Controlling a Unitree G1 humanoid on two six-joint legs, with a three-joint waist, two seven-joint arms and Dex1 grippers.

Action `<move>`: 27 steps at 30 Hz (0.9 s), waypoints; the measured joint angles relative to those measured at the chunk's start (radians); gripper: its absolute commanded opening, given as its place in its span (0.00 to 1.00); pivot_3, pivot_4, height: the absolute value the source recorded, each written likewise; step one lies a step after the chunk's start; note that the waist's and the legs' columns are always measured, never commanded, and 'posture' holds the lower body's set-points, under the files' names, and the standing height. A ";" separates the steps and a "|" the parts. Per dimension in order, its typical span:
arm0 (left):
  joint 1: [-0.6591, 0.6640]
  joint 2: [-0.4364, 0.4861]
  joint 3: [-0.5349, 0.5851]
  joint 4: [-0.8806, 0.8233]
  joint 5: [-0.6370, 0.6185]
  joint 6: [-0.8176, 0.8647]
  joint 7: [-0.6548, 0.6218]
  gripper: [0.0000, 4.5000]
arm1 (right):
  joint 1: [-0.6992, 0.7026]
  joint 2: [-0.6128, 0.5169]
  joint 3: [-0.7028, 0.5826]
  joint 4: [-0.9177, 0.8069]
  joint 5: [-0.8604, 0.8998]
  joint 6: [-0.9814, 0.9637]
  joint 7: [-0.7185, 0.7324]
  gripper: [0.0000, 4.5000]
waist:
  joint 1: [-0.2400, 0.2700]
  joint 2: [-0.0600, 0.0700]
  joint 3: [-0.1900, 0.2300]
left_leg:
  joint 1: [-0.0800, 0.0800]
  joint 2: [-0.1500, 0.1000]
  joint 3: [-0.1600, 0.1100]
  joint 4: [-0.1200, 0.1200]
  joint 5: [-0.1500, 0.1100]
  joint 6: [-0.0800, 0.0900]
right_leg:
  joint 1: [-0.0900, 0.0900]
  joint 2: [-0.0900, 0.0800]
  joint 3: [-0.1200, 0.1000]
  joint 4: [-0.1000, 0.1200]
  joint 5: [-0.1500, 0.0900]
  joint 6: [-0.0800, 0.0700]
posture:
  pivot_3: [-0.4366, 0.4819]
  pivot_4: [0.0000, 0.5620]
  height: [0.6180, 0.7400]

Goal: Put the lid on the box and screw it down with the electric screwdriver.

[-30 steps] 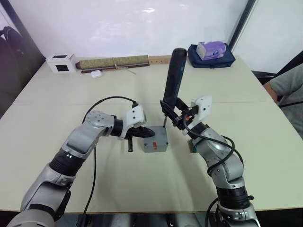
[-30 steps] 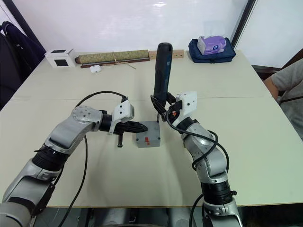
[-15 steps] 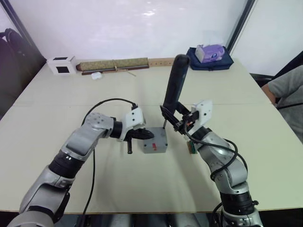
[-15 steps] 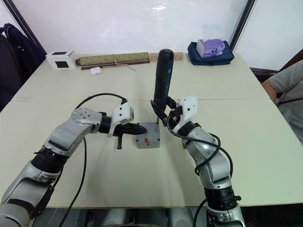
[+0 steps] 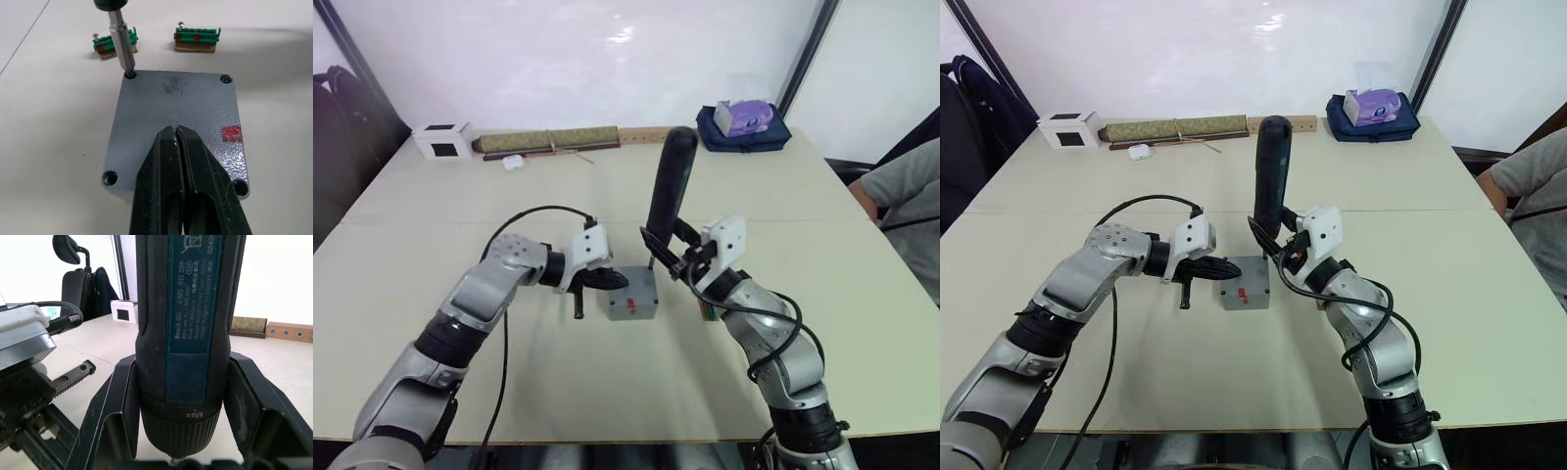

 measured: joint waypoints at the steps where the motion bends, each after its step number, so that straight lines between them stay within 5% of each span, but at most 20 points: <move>1: 0.002 0.000 -0.001 -0.001 0.001 0.001 0.000 0.00 | 0.003 -0.001 0.000 -0.001 0.000 0.000 0.000 0.40 | 0.000 0.000 0.000 | 0.002 0.000 0.000 -0.001 0.000 0.000 | 0.002 0.000 0.000 -0.001 0.000 0.000 | 0.48 0.27 1.00; 27: 0.014 0.001 -0.004 0.002 0.011 0.006 -0.012 0.00 | -0.019 0.018 0.022 0.015 -0.019 0.050 -0.051 0.40 | 0.000 -0.005 -0.017 | 0.010 0.003 0.000 -0.014 0.000 0.000 | 0.008 0.000 0.000 -0.011 -0.003 -0.005 | 0.48 0.27 1.00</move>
